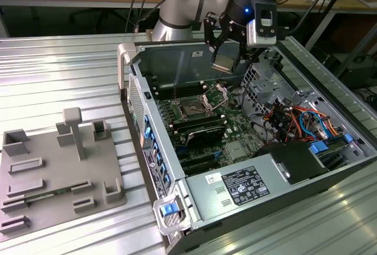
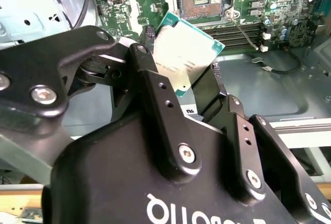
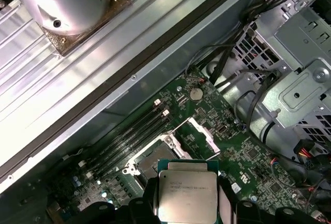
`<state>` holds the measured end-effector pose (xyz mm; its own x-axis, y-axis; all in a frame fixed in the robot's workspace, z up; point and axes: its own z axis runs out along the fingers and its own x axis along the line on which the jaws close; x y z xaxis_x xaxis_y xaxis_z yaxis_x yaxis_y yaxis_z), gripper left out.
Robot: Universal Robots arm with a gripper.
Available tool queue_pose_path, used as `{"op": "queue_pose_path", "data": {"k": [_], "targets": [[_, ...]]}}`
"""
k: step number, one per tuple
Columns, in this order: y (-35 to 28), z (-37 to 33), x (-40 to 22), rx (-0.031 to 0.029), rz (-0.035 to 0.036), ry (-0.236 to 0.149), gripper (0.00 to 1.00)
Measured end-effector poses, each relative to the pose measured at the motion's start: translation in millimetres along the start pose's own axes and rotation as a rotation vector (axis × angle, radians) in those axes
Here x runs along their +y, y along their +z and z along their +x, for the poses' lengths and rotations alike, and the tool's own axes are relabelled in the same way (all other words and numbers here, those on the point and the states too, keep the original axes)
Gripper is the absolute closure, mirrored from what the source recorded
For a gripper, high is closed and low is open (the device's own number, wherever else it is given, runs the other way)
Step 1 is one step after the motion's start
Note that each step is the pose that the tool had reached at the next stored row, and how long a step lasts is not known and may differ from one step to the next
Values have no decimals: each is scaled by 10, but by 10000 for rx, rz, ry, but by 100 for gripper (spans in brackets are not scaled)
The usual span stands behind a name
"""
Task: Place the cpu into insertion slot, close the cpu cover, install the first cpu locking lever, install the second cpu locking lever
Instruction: 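Place the cpu into insertion slot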
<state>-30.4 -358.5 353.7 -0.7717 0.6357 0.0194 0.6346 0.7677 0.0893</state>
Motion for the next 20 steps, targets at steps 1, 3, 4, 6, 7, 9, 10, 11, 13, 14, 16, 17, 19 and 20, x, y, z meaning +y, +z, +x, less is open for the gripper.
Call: {"op": "queue_pose_path", "data": {"k": [1,3,4,6,7,9,10,11,13,14,16,17,19,20], "targets": [[0,0,0,-5,-1,54,45],[2,1,-1,-17,-4,189,45],[3,1,-1,-25,-5,272,45],[4,1,-1,-35,-7,390,45],[5,1,-2,-43,-9,474,45],[6,2,-2,-52,-11,579,45],[7,2,-2,-61,-13,672,45],[8,2,-3,-66,-14,733,45],[9,3,-3,-80,-17,894,45],[10,3,-4,-85,-18,951,45],[11,4,-4,-96,-21,1068,45],[12,4,-5,-101,-22,1126,45],[13,5,-5,-112,-25,1246,45],[13,5,-6,-117,-25,1301,45]]}}
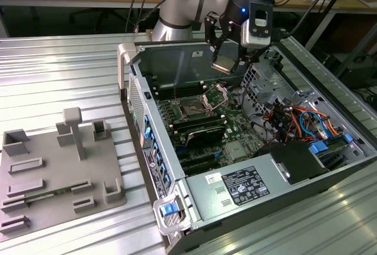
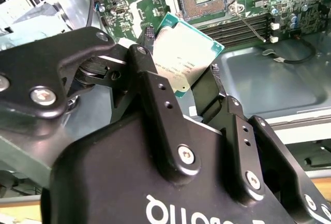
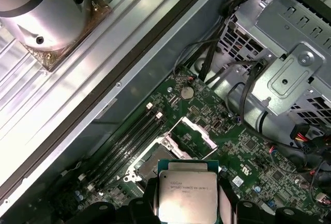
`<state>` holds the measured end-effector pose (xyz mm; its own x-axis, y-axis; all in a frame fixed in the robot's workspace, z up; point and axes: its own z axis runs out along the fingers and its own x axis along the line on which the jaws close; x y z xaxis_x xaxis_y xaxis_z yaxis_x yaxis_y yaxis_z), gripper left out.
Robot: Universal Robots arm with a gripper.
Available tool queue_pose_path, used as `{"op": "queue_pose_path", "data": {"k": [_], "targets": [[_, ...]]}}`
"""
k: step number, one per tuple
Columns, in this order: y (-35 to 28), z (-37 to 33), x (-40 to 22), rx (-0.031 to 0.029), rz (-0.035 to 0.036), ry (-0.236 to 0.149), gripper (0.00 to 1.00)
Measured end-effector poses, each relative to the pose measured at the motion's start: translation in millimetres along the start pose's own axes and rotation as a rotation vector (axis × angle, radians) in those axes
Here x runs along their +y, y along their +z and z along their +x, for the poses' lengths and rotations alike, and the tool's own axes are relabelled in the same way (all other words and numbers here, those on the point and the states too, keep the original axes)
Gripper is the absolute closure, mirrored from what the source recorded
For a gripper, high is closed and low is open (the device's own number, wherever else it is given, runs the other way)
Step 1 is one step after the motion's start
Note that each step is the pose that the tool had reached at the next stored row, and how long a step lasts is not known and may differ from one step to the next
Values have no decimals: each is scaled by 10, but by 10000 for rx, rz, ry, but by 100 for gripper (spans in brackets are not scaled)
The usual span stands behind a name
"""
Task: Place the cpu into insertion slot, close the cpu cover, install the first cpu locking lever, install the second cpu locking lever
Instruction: 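Place the cpu into insertion slot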
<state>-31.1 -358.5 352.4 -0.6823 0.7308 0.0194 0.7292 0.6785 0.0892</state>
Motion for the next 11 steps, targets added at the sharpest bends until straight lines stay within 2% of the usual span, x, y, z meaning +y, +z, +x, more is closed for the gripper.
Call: {"op": "queue_pose_path", "data": {"k": [11], "targets": [[3,20,-21,-74,-16,823,45]]}}
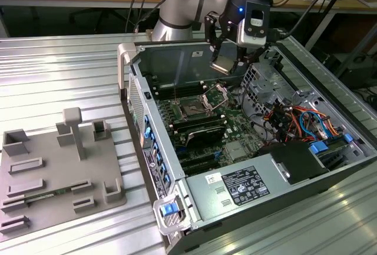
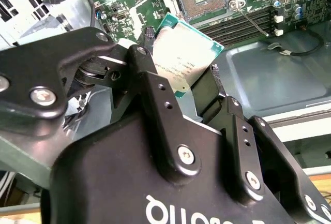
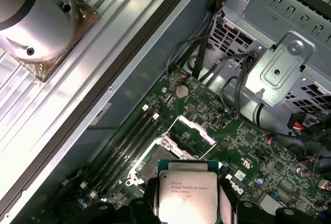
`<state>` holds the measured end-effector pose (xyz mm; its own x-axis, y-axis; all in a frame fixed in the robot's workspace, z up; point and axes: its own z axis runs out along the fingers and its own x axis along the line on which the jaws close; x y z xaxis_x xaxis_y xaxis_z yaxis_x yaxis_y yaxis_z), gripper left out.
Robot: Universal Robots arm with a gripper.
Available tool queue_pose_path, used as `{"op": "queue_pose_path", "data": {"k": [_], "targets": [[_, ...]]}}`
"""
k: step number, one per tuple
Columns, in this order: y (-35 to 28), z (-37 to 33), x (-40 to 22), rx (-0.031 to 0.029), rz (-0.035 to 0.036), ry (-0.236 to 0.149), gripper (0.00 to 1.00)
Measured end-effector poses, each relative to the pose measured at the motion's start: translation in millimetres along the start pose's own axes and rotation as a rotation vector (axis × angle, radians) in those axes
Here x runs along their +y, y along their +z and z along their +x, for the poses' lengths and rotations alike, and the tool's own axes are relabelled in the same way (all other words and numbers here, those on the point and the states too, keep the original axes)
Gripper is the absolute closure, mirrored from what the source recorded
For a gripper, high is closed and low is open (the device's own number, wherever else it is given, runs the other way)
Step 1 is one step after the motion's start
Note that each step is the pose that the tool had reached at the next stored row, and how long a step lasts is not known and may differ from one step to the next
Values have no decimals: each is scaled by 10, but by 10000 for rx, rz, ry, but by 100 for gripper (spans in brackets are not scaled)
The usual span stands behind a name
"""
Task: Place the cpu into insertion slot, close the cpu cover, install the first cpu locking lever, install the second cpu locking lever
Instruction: 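Place the cpu into insertion slot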
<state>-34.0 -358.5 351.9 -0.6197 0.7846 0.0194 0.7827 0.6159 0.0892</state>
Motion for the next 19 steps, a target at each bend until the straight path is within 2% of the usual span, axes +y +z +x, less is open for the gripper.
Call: {"op": "queue_pose_path", "data": {"k": [3,10,16,19], "targets": [[0,13,-17,-29,-6,323,45],[-1,35,-44,-59,-14,667,45],[-5,74,-94,-93,-19,1029,45],[0,74,-95,-136,-31,1527,45]]}}
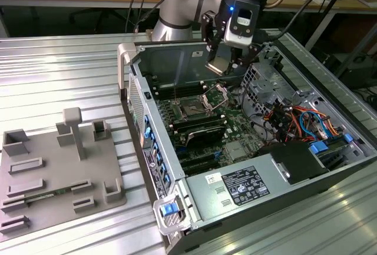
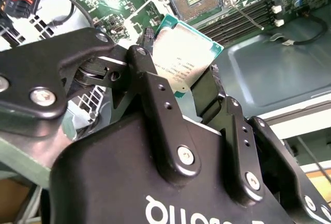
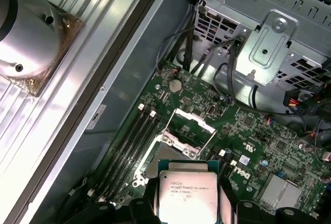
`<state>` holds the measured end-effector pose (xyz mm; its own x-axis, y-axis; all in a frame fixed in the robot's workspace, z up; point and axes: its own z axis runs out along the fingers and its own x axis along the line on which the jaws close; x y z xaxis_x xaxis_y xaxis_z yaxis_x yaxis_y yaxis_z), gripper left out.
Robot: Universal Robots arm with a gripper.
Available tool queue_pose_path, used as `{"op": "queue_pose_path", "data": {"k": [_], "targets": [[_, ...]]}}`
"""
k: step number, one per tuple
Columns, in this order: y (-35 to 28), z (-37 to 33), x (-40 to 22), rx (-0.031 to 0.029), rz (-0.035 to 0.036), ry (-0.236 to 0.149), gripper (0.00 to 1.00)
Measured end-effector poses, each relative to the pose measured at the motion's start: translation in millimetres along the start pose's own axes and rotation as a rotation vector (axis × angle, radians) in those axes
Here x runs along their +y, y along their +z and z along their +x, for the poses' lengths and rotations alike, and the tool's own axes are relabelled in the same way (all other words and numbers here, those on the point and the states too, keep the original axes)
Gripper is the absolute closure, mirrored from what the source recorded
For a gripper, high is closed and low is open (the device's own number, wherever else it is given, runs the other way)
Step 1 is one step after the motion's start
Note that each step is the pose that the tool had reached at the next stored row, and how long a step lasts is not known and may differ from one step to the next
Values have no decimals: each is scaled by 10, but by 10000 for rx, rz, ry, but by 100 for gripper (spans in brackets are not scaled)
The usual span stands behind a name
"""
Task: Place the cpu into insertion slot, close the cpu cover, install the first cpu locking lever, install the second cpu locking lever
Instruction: 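Place the cpu into insertion slot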
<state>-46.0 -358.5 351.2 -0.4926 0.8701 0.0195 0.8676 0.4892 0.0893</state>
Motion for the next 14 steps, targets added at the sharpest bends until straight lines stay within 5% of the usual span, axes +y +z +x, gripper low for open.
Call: {"op": "queue_pose_path", "data": {"k": [14], "targets": [[7,20,-36,-116,-24,1287,45]]}}
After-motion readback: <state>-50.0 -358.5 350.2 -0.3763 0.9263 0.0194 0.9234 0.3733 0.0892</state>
